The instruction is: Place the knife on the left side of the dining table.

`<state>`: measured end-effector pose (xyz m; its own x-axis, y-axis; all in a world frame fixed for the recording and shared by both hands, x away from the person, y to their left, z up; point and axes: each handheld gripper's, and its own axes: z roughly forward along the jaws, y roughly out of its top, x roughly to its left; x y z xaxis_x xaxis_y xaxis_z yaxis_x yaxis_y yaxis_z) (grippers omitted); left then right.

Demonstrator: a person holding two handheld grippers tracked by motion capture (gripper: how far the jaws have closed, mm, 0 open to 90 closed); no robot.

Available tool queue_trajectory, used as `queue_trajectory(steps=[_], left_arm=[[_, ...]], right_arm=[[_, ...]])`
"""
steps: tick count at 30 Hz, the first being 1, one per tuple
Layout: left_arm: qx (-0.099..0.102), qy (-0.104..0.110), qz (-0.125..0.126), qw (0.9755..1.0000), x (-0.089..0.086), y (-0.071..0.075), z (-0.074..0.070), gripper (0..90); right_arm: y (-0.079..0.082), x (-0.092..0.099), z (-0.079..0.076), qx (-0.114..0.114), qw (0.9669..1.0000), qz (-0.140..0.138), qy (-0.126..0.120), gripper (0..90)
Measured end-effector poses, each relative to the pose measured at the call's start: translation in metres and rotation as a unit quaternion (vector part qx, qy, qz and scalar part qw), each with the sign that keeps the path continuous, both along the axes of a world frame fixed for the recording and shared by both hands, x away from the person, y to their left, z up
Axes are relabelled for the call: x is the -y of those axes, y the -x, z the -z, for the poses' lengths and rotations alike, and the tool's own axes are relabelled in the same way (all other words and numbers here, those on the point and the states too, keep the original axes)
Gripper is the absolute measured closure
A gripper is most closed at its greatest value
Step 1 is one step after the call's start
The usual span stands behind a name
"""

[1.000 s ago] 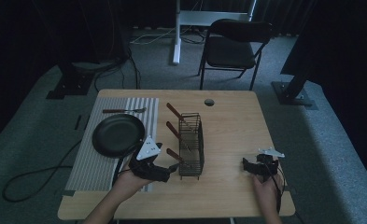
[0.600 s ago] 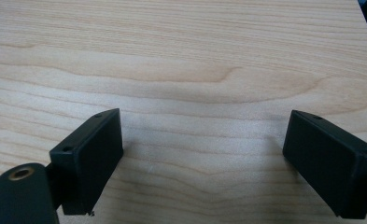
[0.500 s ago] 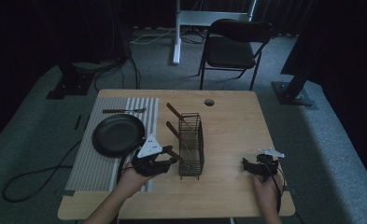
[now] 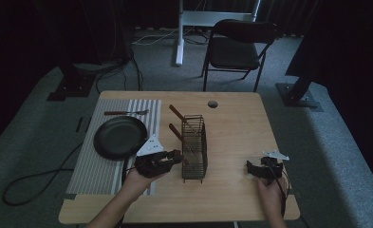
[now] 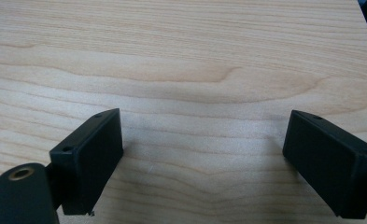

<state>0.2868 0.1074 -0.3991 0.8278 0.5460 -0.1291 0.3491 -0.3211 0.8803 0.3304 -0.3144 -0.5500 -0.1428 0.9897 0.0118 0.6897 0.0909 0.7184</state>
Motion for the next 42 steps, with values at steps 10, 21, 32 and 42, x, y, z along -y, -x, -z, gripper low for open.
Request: queue_trajectory(steps=[10, 21, 32, 42], left_arm=[[0.040, 0.006, -0.008, 0.9991, -0.003, 0.004, -0.024, 76.1], [0.066, 0.035, -0.012, 0.9971, -0.034, 0.013, -0.054, 76.1], [0.103, 0.054, -0.024, 0.9930, -0.076, 0.037, -0.085, 76.1], [0.091, 0.042, -0.069, 0.9926, -0.130, 0.041, -0.073, 76.1]], right_arm=[[0.000, 0.000, 0.000, 0.000, 1.0000, 0.000, 0.000, 11.1], [0.000, 0.000, 0.000, 0.000, 1.0000, 0.000, 0.000, 11.1], [0.000, 0.000, 0.000, 0.000, 1.0000, 0.000, 0.000, 11.1], [0.000, 0.000, 0.000, 0.000, 1.0000, 0.000, 0.000, 11.1]])
